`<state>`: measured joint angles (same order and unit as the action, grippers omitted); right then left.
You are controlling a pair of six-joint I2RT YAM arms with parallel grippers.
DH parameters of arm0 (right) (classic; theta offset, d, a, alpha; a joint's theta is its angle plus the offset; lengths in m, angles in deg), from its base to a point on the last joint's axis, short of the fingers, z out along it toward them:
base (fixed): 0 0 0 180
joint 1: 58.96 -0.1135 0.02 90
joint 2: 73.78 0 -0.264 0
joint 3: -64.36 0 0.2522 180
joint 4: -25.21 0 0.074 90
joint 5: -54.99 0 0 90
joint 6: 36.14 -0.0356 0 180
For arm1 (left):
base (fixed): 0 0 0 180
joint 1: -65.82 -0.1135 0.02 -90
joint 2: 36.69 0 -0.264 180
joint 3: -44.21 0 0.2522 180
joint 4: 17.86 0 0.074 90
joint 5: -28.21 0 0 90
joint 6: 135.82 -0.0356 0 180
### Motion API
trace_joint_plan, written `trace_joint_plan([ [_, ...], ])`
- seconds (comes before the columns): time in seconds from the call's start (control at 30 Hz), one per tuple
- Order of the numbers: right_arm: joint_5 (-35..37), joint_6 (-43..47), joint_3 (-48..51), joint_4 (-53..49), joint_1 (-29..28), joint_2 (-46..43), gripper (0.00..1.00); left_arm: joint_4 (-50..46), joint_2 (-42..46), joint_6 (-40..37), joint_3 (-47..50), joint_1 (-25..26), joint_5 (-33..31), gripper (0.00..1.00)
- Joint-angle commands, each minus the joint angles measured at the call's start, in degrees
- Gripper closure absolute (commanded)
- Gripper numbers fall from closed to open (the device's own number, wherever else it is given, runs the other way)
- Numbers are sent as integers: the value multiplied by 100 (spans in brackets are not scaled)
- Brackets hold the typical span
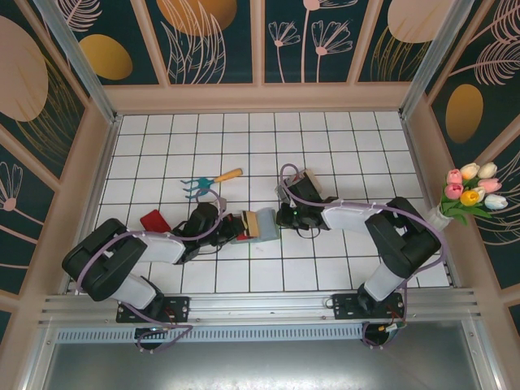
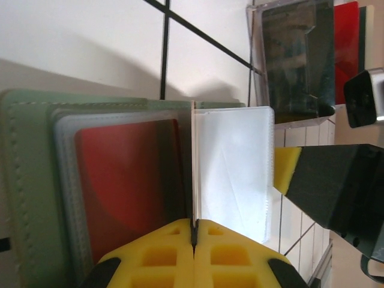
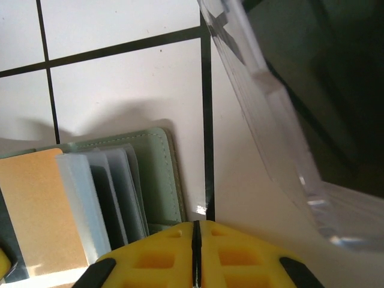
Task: Put the credit cards into the card holder
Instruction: Insert the credit card into the card slot.
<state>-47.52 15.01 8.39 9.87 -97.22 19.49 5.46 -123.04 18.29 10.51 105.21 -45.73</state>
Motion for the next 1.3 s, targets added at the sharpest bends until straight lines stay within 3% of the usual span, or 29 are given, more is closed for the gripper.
trace_joint_plan([
  [0.0, -102, 80, 139, 5, -50, 168, 89, 409, -161, 28, -89, 76, 202, 98],
  [0.5, -89, 106, 51, -102, -63, 303, 91, 477, -416, 70, -147, 112, 633, 95],
  [0.63, -46, 97, 43, -144, -76, 297, 91, 10, -515, 78, -402, 111, 714, 97],
  [0.83, 21, 113, 23, -187, -76, 270, 91, -659, -189, 224, -282, 111, 304, 96],
  [1.07, -6, 119, -6, -174, -113, 316, 91, 794, -616, 1097, -267, 112, 524, 92],
  [1.27, 12, 123, 47, -193, -151, 343, 92, 844, -805, 1201, -513, 160, 575, 87],
])
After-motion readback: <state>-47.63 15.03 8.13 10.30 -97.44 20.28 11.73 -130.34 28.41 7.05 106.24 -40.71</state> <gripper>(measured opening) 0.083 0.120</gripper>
